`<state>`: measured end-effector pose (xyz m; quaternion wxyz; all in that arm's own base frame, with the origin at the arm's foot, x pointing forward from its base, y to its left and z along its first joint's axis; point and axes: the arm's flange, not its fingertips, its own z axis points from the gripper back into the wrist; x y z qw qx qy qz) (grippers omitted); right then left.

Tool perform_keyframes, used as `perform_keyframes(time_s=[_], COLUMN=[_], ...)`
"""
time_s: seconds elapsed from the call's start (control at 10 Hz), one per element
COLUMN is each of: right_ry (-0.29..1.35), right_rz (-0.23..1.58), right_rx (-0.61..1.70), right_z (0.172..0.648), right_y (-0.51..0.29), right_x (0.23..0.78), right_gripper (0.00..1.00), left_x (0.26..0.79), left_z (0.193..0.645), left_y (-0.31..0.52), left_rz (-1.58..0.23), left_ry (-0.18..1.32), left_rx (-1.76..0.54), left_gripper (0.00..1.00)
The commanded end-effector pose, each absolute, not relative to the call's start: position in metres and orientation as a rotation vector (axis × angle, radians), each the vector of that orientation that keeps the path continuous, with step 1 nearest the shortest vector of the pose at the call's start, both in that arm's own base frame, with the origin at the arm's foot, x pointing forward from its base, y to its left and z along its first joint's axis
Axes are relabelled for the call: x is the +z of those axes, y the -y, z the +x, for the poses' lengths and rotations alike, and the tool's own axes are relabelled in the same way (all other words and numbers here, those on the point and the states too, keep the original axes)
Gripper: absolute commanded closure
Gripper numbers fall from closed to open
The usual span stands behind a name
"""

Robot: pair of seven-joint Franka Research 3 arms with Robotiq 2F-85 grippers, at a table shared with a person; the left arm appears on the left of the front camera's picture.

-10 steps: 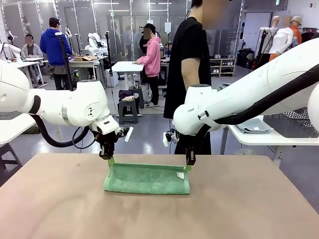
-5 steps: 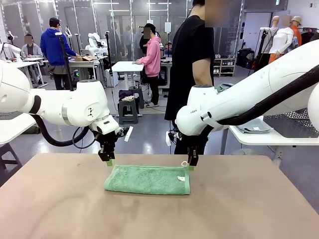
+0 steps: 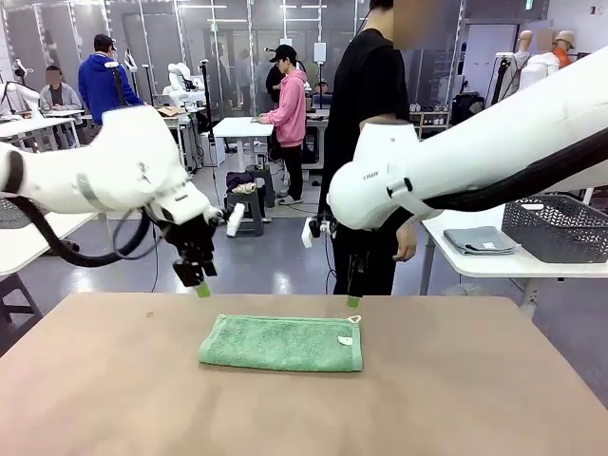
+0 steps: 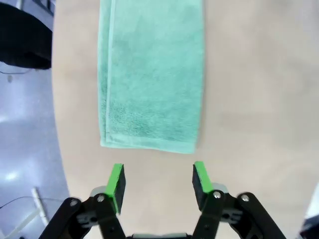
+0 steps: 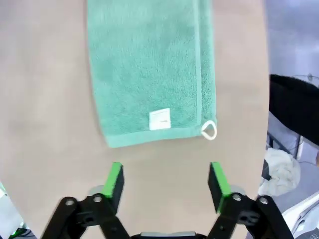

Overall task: Fold the towels and place them in the basket.
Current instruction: When a person lays out a Towel with hook on the table, fold it in half twice.

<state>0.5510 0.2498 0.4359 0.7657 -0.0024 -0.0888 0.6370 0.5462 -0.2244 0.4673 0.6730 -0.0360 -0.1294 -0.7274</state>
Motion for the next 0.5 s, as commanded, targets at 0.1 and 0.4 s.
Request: perform_keyframes(time_s=[0.1, 0.4], right_ry=[0.245, 0.212], right_rz=[-0.047, -0.051], right_rx=[1.110, 0.934], right_z=[0.491, 0.460], right_y=[-0.256, -0.266], right_x=[0.464, 0.480], right_gripper=[0.10, 0.10], left_x=[0.512, 0.530], left_z=[0.481, 0.460], left_y=[0.180, 0.138], left_rz=[-0.194, -0.302], left_ry=[0.427, 0.616], left_rx=[-1.674, -1.619], left_gripper=[0.31, 0.31])
